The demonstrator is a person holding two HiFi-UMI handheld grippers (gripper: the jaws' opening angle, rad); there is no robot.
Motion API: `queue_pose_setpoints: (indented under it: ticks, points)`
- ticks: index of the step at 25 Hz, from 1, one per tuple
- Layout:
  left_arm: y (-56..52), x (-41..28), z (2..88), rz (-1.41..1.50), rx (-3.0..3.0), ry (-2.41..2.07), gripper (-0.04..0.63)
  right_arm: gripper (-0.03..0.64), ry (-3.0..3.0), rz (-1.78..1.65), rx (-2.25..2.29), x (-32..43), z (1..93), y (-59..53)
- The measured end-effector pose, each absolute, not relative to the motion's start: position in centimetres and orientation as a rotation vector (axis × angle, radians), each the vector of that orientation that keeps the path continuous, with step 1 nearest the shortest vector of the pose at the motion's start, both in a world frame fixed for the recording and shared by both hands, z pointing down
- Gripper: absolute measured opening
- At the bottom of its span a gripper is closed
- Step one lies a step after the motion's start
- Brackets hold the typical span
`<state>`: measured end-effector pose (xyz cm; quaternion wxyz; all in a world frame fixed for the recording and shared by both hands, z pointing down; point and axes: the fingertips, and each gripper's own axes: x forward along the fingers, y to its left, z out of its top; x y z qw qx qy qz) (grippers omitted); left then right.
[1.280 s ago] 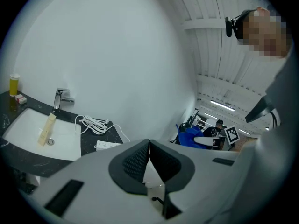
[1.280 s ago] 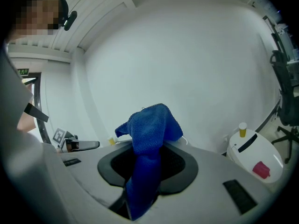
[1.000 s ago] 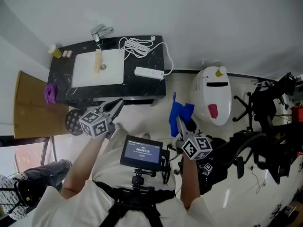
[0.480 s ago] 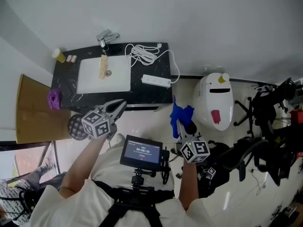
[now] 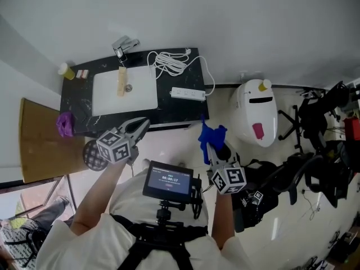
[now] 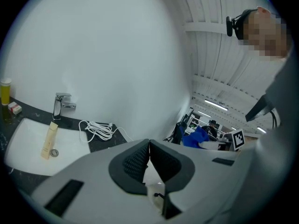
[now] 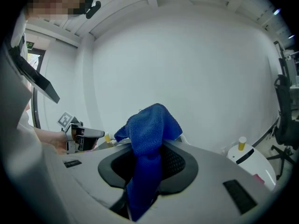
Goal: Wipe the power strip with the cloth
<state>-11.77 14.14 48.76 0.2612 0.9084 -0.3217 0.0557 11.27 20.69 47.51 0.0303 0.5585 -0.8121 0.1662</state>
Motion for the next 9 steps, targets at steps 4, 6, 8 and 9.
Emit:
queue_pose_setpoints:
  ticks: [4, 6, 8, 9]
  points:
    - [14.3, -13.1, 49.2, 0.149, 2.45, -0.852, 0.003, 0.103, -2.47, 0.524, 1.725, 10.0, 48.1, 21.2]
    - [14.5, -13.6, 49.4, 0.154, 2.448, -0.845, 0.003, 0.103, -2.464, 0.528, 1.731, 9.6, 48.2, 21.5]
    - [14.8, -14.0, 49.5, 0.16, 2.45, -0.839, 0.003, 0.103, -2.461, 0.529, 1.738, 9.2, 48.2, 21.8]
    - [14.9, -14.2, 49.6, 0.162, 2.45, -0.836, 0.003, 0.103, -2.46, 0.53, 1.741, 9.1, 48.2, 22.0]
